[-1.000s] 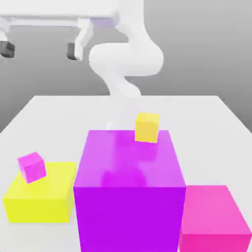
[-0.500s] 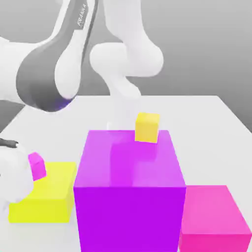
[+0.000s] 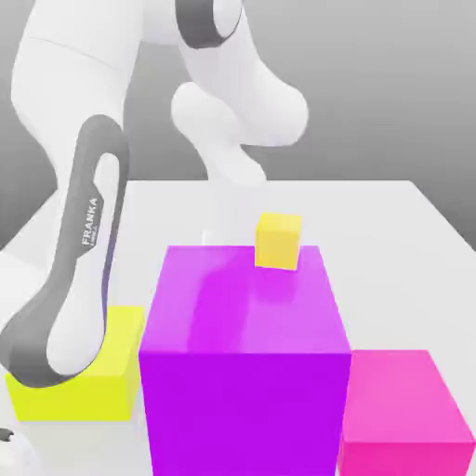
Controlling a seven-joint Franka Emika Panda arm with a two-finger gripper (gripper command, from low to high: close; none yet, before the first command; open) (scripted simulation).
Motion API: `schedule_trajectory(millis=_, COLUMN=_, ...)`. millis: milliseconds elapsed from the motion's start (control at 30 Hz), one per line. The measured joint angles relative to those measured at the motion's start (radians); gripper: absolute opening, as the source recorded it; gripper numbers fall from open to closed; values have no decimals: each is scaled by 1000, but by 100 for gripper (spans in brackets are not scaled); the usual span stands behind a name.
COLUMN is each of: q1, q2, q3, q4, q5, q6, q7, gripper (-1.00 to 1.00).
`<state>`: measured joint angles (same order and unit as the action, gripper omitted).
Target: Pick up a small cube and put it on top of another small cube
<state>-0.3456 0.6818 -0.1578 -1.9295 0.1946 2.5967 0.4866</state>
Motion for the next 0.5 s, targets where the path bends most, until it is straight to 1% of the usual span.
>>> schedule_trajectory(millis=100, q1=15, q2=-85, q3=-20, q4=-22, q5=-17, q6=-64, q7=11, gripper=-100)
schedule_trajectory(millis=200, q1=54, q2=-192, q3=-24, q4=-68, q5=-43, q6=-122, q7=28, gripper=-100)
schedule_trajectory(millis=500, q1=174, q2=-524, q3=28, q4=-240, q5=-124, q6=-273, q7=84, gripper=-100)
